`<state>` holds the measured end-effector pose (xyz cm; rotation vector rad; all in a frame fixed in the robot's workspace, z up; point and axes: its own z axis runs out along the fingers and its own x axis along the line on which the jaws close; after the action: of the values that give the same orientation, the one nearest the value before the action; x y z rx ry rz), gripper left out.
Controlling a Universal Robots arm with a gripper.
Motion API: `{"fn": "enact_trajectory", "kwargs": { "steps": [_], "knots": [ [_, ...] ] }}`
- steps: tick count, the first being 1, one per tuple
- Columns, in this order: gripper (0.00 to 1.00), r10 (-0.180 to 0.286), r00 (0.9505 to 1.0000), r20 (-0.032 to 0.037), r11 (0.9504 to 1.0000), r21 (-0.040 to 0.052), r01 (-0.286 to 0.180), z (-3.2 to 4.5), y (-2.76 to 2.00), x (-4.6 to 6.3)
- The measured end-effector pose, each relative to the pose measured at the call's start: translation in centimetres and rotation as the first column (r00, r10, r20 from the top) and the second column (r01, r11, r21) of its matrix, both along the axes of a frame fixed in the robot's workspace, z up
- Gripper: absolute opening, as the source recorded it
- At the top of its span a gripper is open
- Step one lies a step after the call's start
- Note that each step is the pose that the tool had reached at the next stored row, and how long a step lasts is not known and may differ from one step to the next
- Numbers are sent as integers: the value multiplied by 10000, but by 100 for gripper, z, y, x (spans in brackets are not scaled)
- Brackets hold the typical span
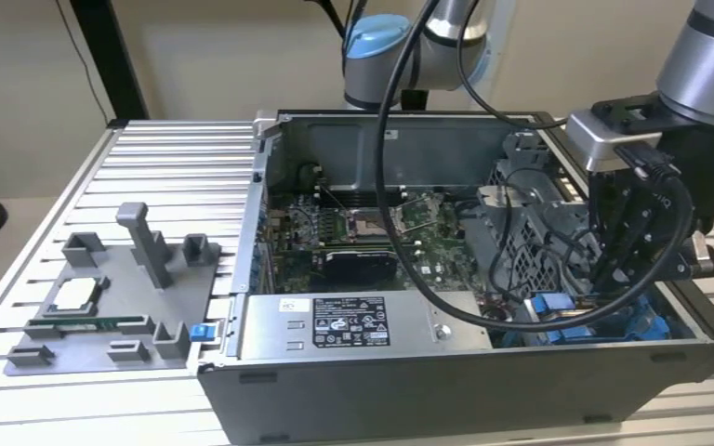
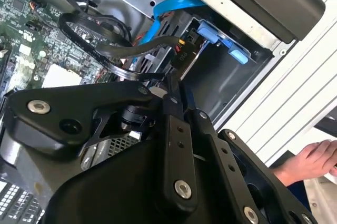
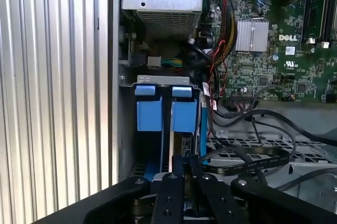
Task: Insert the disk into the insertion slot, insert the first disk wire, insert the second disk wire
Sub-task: 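Insert the second disk wire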
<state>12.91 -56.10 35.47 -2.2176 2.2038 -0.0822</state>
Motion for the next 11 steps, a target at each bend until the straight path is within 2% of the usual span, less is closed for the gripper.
{"fn": "enact_trajectory", "kwargs": {
  "steps": [11],
  "knots": [
    [0,-136,9999,0,9999,-7,136,-64,23,0]
  ]
}}
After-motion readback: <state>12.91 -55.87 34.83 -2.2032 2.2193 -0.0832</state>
